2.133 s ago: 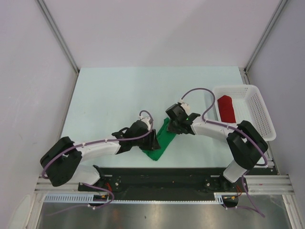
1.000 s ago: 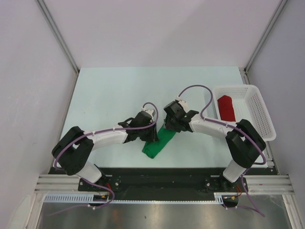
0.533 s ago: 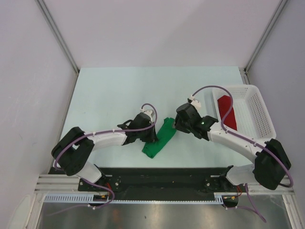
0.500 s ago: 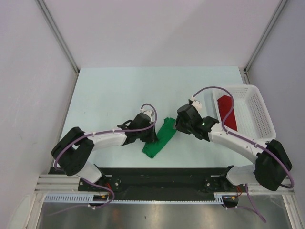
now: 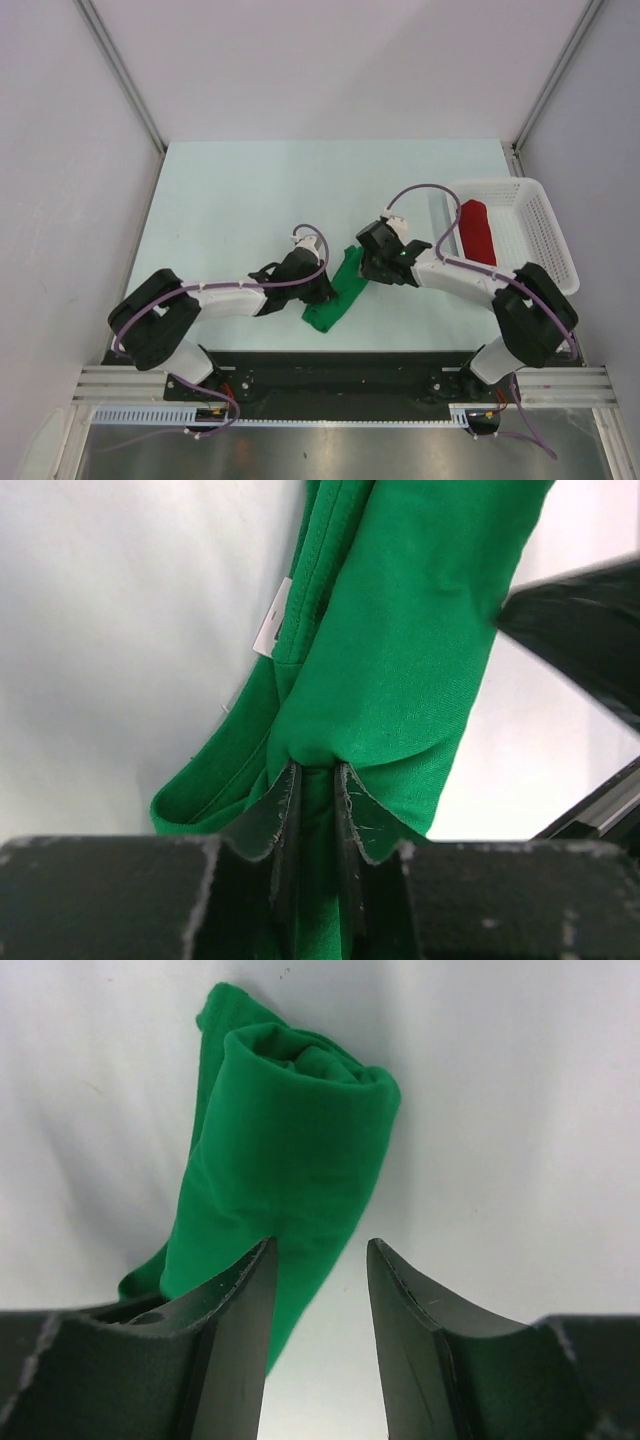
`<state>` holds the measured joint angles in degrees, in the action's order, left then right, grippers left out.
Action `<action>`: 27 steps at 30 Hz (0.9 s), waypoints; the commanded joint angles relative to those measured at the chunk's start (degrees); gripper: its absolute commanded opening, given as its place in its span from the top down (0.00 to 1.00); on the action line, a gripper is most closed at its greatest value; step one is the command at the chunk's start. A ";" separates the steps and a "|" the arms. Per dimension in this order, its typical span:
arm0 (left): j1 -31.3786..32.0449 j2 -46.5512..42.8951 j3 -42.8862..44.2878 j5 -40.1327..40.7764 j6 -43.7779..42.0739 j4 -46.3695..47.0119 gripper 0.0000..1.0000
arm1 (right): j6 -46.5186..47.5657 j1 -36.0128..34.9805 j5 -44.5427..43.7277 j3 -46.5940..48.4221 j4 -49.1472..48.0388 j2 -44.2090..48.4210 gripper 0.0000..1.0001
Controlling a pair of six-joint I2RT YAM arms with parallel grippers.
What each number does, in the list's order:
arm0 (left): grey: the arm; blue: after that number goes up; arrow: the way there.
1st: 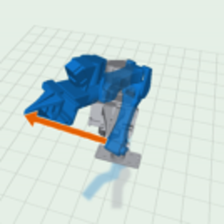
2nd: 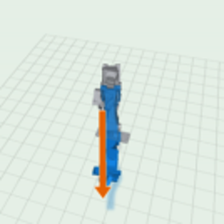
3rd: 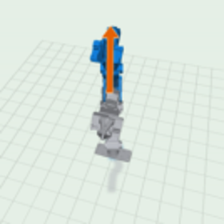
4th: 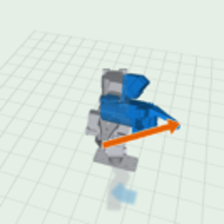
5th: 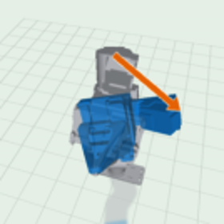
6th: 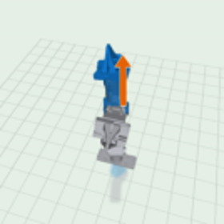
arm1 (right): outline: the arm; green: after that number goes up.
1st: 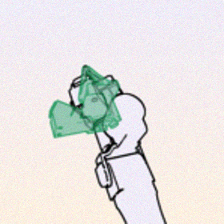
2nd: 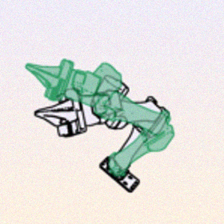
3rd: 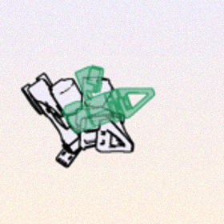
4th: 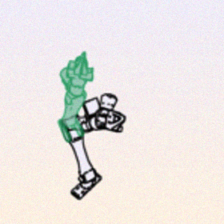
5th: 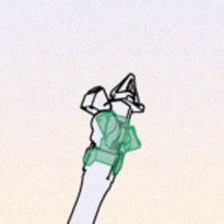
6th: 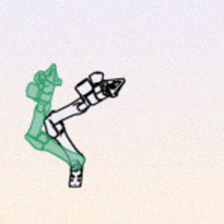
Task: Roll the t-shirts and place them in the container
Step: Roll the T-shirt to the center of the board.
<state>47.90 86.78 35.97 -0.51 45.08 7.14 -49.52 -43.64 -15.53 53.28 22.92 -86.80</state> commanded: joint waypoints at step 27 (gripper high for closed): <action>1.58 -8.82 2.18 -3.87 -2.88 -12.67 0.26 | 14.10 2.07 -0.47 18.79 6.52 -20.95 0.52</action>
<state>49.80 81.17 36.62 -0.64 46.50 -1.02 -36.14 -41.41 -12.71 70.24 30.61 -104.71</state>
